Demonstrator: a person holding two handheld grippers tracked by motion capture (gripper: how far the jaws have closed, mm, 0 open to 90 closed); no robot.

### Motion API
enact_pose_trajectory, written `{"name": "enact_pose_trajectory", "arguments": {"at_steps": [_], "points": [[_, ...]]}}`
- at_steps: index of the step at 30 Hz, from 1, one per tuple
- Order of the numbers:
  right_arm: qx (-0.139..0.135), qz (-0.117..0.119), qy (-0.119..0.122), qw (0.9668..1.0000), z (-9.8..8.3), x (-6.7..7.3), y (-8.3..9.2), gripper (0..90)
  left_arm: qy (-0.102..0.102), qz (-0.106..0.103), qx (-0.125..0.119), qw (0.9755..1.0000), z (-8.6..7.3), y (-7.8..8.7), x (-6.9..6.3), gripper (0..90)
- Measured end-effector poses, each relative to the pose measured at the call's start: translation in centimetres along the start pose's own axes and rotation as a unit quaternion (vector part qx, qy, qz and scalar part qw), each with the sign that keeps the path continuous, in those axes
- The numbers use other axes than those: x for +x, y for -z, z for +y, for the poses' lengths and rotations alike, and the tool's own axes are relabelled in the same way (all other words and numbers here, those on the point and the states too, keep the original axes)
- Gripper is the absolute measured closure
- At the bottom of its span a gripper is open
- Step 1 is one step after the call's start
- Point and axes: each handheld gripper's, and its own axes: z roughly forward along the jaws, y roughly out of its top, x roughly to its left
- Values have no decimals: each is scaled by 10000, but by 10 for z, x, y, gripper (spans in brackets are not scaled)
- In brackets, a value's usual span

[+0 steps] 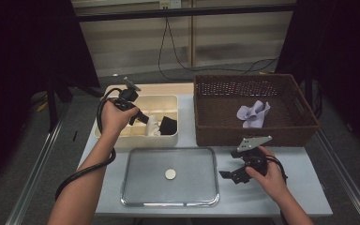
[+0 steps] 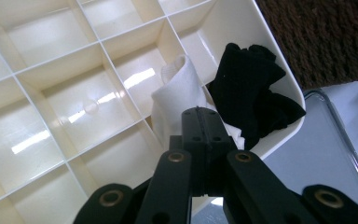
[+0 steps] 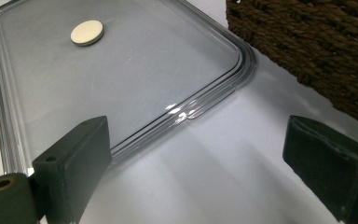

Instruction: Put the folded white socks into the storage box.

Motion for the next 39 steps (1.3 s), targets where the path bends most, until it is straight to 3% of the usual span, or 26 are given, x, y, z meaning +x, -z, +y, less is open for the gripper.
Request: {"name": "enact_pose_trajectory", "arguments": {"at_steps": [11, 19, 26, 32, 39], "points": [[-28, 21, -4, 10000, 0, 0, 1, 76, 69, -51, 43, 10000, -7, -18, 5, 898], [-23, 59, 57, 10000, 1, 2, -1, 76, -61, 70, 303, 9995, -11, -37, 3, 900], [-7, 74, 39, 10000, 1, 2, -1, 76, -59, -60, 390, 9992, -17, -55, 3, 900], [2, 70, 36, 10000, 1, 2, -1, 76, -108, -21, 463, 9989, -16, -58, -1, 900], [-8, 48, 56, 10000, 1, 2, -1, 76, -53, -267, 249, 9993, -22, -50, 2, 824]]}}
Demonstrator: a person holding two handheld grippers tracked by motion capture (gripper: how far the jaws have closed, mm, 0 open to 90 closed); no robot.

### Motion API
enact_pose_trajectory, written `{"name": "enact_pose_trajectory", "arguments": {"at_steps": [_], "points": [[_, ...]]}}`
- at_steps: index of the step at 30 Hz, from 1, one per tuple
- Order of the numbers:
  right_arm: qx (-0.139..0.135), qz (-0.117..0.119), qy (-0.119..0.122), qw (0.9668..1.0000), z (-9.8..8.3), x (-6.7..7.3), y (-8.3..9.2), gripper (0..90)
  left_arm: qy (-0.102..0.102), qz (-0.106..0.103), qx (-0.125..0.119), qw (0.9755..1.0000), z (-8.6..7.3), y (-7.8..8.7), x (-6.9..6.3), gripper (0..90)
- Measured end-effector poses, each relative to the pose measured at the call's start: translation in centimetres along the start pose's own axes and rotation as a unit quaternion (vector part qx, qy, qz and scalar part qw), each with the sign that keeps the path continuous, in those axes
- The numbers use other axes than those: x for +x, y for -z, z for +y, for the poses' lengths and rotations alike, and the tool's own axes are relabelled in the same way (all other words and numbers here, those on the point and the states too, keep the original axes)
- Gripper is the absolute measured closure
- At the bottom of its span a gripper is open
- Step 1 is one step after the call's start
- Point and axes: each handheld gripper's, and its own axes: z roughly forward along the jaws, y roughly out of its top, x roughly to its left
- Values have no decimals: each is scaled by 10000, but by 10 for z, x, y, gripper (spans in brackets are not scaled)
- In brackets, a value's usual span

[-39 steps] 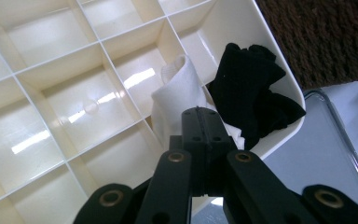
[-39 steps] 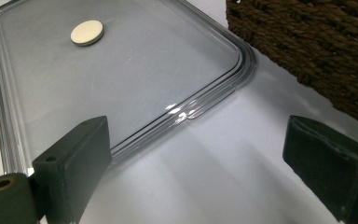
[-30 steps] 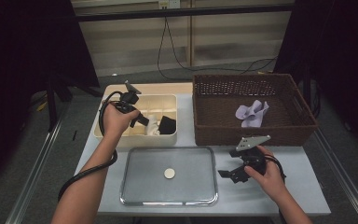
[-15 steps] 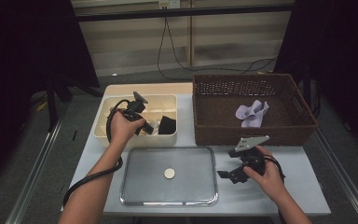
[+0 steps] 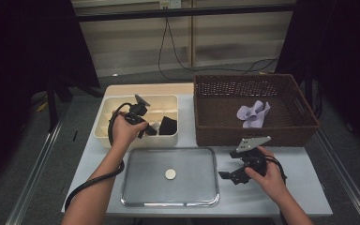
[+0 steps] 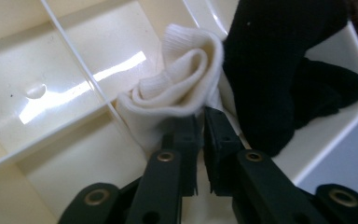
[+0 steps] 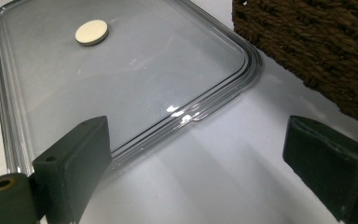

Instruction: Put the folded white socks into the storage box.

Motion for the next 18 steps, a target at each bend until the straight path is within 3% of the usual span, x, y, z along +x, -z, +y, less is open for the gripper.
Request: {"name": "enact_pose_trajectory", "arguments": {"at_steps": [1, 8, 12, 15, 18], "points": [[-8, 4, 19, 10000, 0, 0, 0, 76, 74, 21, -107, 9999, -1, 2, -2, 806], [-12, -9, 15, 10000, 1, 0, 1, 76, -225, -74, -350, 9991, -7, 30, -8, 669], [6, -3, 24, 10000, 0, 1, -1, 76, -440, -137, -459, 9979, -12, 36, -18, 557], [21, 15, 17, 10000, 0, 1, -1, 76, -449, -186, -656, 9967, -15, 38, -24, 443], [32, 14, 29, 10000, 0, 2, -2, 76, -633, -158, -655, 9957, -18, 37, -29, 385]]}}
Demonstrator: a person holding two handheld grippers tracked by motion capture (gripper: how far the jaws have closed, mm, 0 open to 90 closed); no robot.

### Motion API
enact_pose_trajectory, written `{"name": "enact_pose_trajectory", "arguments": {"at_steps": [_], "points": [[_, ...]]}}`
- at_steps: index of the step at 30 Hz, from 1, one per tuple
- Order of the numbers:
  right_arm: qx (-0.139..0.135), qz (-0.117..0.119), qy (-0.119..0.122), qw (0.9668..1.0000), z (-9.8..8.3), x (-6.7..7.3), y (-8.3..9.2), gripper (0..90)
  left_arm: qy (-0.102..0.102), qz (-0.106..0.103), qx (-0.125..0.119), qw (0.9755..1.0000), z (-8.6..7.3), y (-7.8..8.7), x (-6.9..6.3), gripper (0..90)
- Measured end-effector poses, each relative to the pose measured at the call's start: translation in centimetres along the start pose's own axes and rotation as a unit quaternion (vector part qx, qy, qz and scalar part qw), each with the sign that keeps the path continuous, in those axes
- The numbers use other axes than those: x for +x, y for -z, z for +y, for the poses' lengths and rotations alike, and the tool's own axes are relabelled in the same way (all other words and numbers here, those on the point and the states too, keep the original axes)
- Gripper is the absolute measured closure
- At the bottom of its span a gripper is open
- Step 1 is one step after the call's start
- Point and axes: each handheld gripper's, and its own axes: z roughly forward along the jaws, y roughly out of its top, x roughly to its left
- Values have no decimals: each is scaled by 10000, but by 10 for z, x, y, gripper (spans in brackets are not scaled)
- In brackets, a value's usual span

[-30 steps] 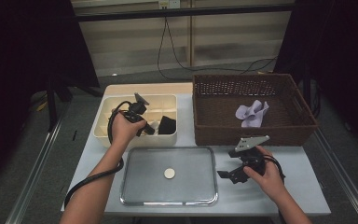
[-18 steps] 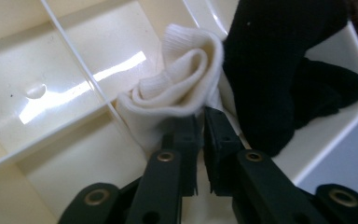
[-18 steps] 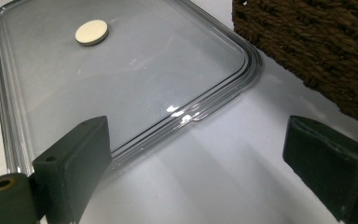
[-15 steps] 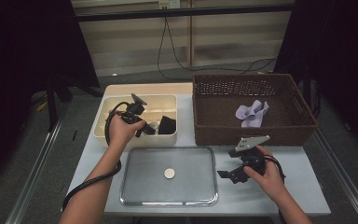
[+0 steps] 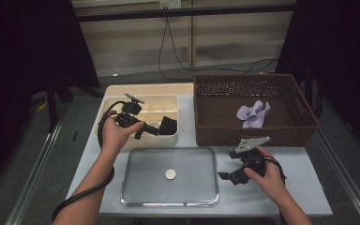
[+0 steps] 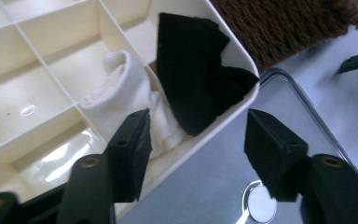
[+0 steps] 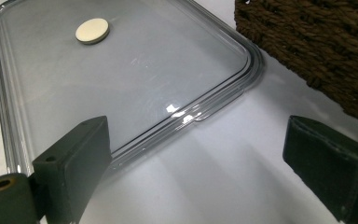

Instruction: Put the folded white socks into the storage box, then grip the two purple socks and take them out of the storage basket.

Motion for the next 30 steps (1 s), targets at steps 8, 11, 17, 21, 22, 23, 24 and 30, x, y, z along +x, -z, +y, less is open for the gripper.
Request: {"name": "enact_pose_trajectory", "arguments": {"at_steps": [8, 11, 17, 21, 22, 23, 24, 30], "points": [[41, -23, -9, 10000, -1, -1, -1, 75, -115, -207, -125, 9996, -2, -1, -14, 243], [42, -19, 13, 10000, -1, -1, -1, 76, -292, -196, -81, 9993, -3, -2, -20, 188], [39, -2, 26, 10000, 0, -1, -1, 75, -419, -270, -127, 9987, -7, -10, -29, 117], [39, 4, 30, 10000, 0, -1, -1, 75, -406, -280, -133, 9987, -10, -14, -33, 93], [49, 1, 18, 10000, 0, 0, -1, 75, -410, -268, -140, 9987, -11, -15, -35, 93], [55, 6, 26, 10000, -1, -1, -2, 75, -438, -292, -142, 9985, -11, -16, -36, 84], [68, -2, 24, 10000, -1, -1, -1, 75, -439, -333, -157, 9984, -12, -17, -38, 78], [74, 4, 18, 10000, -1, -3, -1, 75, -746, -338, -212, 9964, -15, -22, -49, 36]]}}
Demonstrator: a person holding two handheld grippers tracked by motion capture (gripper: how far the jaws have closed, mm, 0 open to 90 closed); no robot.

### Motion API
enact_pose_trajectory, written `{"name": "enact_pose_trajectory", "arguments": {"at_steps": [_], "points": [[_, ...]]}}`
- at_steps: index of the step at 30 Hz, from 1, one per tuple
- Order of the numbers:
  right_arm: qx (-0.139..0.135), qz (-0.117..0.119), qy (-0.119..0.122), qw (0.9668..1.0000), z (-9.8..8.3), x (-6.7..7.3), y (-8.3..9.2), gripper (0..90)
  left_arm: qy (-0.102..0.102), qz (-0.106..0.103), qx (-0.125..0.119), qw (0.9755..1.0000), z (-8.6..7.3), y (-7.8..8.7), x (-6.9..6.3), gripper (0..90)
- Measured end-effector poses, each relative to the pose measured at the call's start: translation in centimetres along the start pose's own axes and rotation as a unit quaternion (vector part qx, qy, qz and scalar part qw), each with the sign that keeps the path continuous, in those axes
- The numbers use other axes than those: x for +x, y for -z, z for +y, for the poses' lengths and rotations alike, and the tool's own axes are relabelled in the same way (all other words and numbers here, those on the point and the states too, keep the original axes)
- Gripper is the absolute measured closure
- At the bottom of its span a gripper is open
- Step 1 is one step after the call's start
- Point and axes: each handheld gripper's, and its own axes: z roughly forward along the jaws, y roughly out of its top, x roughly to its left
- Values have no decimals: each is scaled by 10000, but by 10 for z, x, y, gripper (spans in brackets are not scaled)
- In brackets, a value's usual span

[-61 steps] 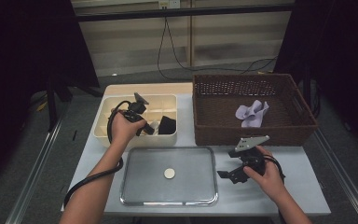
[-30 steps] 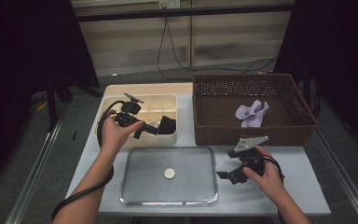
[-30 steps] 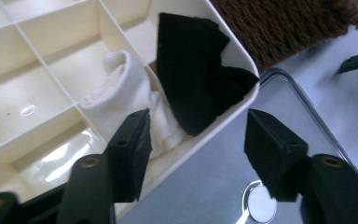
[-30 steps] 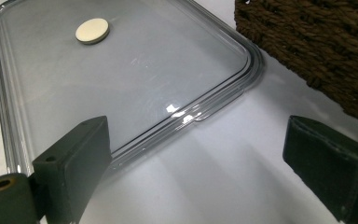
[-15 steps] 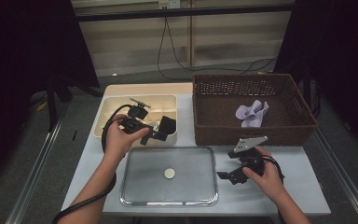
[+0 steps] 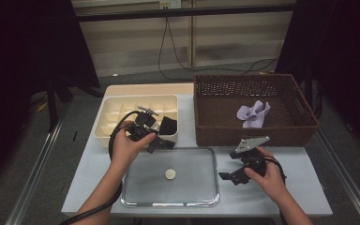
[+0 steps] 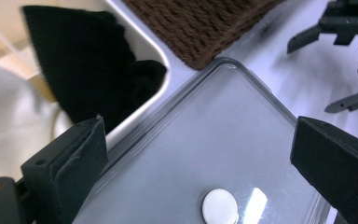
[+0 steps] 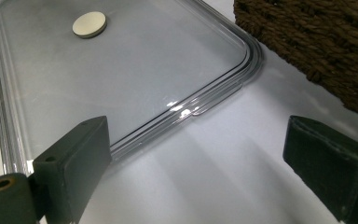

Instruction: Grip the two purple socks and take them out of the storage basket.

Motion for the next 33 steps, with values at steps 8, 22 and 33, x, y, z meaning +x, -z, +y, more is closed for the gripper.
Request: {"name": "enact_pose_trajectory", "arguments": {"at_steps": [8, 22, 33], "points": [[60, 15, 27, 10000, -1, 0, -1, 75, -39, -89, -151, 9998, -7, -12, -14, 35], [137, -15, 18, 9999, -2, 0, 0, 75, -493, -144, 86, 9986, -22, -38, -24, 38], [152, 10, 2, 9999, -3, 0, 0, 75, -509, -355, 227, 9978, -33, -53, -30, 38]]}}
